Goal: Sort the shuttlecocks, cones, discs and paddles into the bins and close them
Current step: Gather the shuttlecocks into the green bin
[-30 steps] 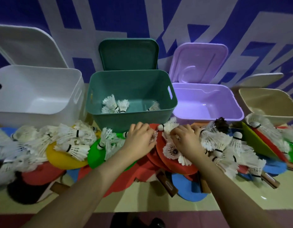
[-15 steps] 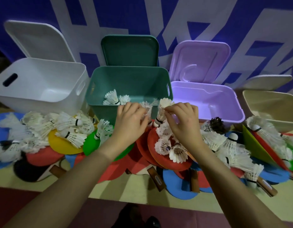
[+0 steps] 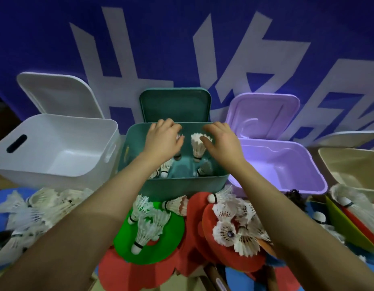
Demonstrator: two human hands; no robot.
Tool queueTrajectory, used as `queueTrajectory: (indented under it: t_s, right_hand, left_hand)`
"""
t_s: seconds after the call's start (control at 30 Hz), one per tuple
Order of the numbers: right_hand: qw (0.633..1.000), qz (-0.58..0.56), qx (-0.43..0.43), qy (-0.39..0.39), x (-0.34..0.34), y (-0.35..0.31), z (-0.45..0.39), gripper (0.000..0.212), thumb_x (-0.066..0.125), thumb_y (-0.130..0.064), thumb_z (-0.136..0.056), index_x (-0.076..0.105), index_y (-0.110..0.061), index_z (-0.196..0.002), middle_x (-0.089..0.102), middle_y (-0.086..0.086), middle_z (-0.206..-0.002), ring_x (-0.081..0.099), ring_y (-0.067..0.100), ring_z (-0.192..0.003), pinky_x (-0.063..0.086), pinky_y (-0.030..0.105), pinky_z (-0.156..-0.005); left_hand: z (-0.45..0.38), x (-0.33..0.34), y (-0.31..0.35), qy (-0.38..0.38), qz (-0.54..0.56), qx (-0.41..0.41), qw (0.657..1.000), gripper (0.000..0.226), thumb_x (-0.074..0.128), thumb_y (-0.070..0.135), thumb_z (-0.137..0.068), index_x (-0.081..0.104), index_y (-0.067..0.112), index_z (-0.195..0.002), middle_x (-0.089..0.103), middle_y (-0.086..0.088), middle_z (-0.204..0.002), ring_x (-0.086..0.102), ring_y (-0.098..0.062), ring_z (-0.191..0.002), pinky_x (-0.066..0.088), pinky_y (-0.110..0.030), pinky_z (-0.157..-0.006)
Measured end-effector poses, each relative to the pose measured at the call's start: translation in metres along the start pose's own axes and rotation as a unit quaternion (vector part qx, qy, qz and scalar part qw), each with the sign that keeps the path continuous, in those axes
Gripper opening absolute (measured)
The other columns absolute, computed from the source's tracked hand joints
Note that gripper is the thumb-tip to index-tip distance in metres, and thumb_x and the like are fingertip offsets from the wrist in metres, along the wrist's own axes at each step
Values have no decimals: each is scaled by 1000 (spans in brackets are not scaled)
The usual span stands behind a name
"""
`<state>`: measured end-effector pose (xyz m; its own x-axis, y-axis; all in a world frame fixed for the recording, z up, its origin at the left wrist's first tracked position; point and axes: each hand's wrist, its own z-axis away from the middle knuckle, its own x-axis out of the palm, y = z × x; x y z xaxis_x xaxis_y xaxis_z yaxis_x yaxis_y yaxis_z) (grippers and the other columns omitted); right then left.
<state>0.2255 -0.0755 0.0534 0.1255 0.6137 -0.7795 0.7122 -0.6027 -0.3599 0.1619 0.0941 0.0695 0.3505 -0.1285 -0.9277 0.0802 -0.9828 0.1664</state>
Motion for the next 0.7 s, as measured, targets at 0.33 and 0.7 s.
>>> queueTrajectory:
  t_s: [0.33, 0.7]
  right_hand:
    - [1000, 1, -5, -3, -53, 23, 53, 22, 55, -25, -85, 68, -10, -96, 65, 3, -88, 59, 29, -83, 48, 36, -67]
    - [957, 140, 92, -238, -47, 60, 159, 44, 54, -59, -84, 61, -22, -108, 63, -5, -106, 55, 20, -106, 29, 36, -92]
  left_hand:
    - [8, -4, 39, 39, 47, 138, 989, 32, 53, 29, -87, 64, 10, -110, 60, -10, -107, 51, -32, -102, 30, -36, -85]
    - [99, 57, 99, -84, 85, 145, 982, 25, 57, 29, -88, 64, 13, -106, 58, -2, -107, 46, -25, -109, 21, -31, -87]
